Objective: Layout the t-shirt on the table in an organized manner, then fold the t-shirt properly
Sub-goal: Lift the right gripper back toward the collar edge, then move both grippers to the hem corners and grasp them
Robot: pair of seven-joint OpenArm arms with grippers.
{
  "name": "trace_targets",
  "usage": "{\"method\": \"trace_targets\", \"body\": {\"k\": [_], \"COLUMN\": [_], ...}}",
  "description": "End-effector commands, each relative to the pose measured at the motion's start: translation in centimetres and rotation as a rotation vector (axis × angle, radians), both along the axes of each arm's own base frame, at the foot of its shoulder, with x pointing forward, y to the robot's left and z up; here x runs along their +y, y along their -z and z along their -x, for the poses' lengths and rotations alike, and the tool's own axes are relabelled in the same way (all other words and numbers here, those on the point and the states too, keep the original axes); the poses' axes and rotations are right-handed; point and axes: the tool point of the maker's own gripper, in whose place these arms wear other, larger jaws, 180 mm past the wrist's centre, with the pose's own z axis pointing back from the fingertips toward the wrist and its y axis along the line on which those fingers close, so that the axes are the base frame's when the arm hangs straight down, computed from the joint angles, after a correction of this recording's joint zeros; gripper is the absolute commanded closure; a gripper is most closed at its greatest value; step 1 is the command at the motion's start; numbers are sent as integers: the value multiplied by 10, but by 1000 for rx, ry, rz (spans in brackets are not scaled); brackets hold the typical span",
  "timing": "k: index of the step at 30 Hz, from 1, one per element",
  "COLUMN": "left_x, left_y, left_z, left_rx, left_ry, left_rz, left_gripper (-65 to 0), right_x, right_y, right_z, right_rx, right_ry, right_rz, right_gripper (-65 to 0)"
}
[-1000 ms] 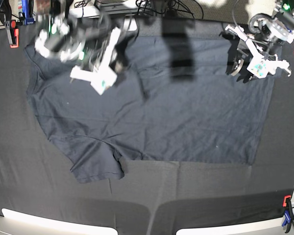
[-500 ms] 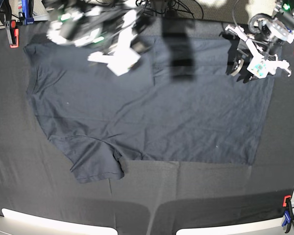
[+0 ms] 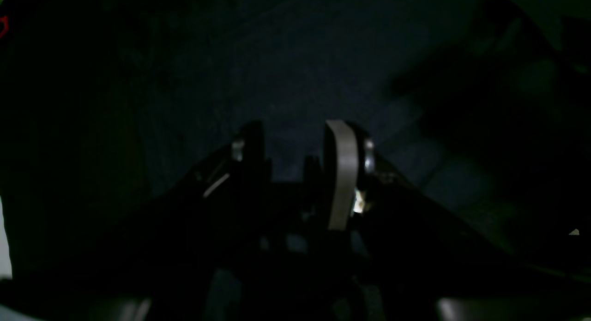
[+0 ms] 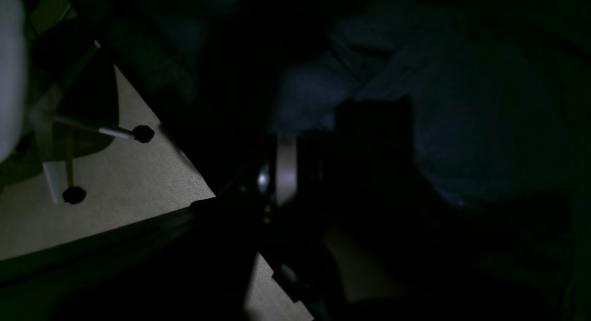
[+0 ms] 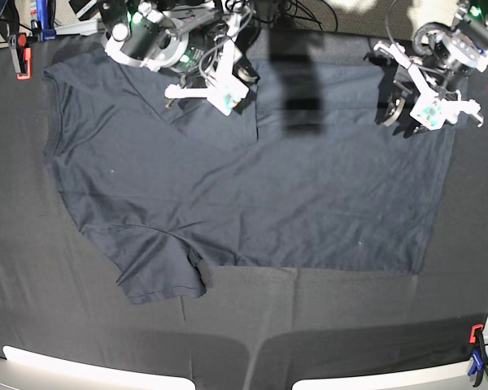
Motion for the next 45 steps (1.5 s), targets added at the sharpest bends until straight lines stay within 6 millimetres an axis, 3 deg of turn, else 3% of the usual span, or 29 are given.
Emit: {"method": "trace_targets", "body": {"k": [1,4,9,15,20,24,29,33,37,45], "left_x": [-2,-2,-2,-2,-2,-2,7,18,39,88], "left_y": [-10,-10,-10,-10,-11,-17,-42,-46,-30,5], "left_z": [-3,-3,-3,-3,-3,-11,-46,-79,-119,-208], "left_rx": [-37,-37,-37,-37,-38,-66,-177,-218,-196,-89], "left_ry": [11,10,11,11,10,10,-56,-112,-183,-350], "left_rz": [9,10,9,10,10,10,40,107,179,284], "left_gripper": [-199,-199,-199,-199,-199,-202,-233,-233,-233,-233], "right_x": [7,13,26,27,2,-39,-96,-117,-128,-127], "right_y": [-11,-15,-22,-28,-30,-39,-49,-74,-83,-82], "right_z": [-2,1,14,12,-9,-44,-80,-102,-110,-110], "right_rx": [-33,-19,17,7,-41,-130,-187,-257,-287,-285], "right_ry": [-24,-37,-106,-102,-12,123,258,340,371,373], "right_rz": [-45,-85,-159,-180,-161,-128,-23,-92,-92,-95], "right_gripper": [-105,-211,-217,-216,-216,-216,-244,-291,-291,-291]}}
